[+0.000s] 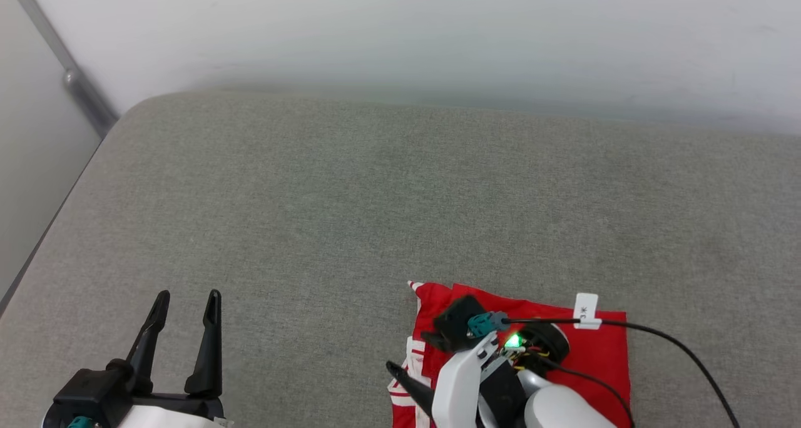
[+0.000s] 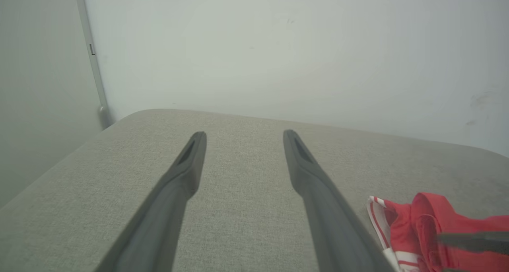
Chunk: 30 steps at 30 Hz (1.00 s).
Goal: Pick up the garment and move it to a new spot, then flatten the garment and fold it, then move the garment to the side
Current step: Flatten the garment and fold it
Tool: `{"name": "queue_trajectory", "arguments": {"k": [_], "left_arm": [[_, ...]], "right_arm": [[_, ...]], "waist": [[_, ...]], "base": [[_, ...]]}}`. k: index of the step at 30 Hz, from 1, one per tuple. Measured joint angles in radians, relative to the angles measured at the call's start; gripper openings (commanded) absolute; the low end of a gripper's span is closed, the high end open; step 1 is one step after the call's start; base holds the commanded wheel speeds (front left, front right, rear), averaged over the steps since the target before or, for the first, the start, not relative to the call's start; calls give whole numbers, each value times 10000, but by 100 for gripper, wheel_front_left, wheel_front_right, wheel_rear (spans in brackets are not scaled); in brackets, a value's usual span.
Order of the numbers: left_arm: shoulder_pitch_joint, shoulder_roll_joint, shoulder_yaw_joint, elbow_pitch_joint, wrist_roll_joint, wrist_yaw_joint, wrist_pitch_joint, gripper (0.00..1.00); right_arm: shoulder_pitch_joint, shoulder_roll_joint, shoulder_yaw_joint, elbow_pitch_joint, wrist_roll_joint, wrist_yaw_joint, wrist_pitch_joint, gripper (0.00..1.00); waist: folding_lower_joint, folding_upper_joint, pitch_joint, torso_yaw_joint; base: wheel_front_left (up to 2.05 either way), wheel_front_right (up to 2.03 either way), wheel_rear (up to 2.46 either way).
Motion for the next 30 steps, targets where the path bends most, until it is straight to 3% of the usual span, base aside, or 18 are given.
{"name": "queue_trajectory", "arguments": {"k": [6, 14, 16, 20, 25, 30], "left_arm": [[-11, -4, 33, -67, 6, 0, 0, 100], [-152, -42, 50, -282, 65, 0, 0, 100], [-225, -63, 63, -351, 82, 0, 0, 100], [-244, -100, 36, -422, 115, 0, 0, 100], [-234, -280, -31, -474, -105, 0, 0, 100], [-152, -228, -130, -535, -61, 0, 0, 100]], "right_arm": [[-597, -579, -750, -274, -151, 0, -842, 100], [-808, -1939, -2821, -834, -1716, 0, -2650, 100], [-533, -2015, -3582, -1080, -1883, -2, -3051, 100], [183, -1948, -5007, -1707, -2173, 0, -3787, 100], [1367, -1229, -6744, -2754, -2454, 0, -4625, 100], [2603, -610, -7427, -3651, -2529, 0, -5195, 100]], "waist": [[0, 0, -21, -311], [0, 0, 20, -841], [0, 0, 52, -938], [0, 0, 92, -1117], [0, 0, 16, -1244], [0, 1, -27, -1302]], "base": [[0, 0, 0], [0, 0, 0], [0, 0, 0], [0, 0, 0], [0, 0, 0], [0, 0, 0]]}}
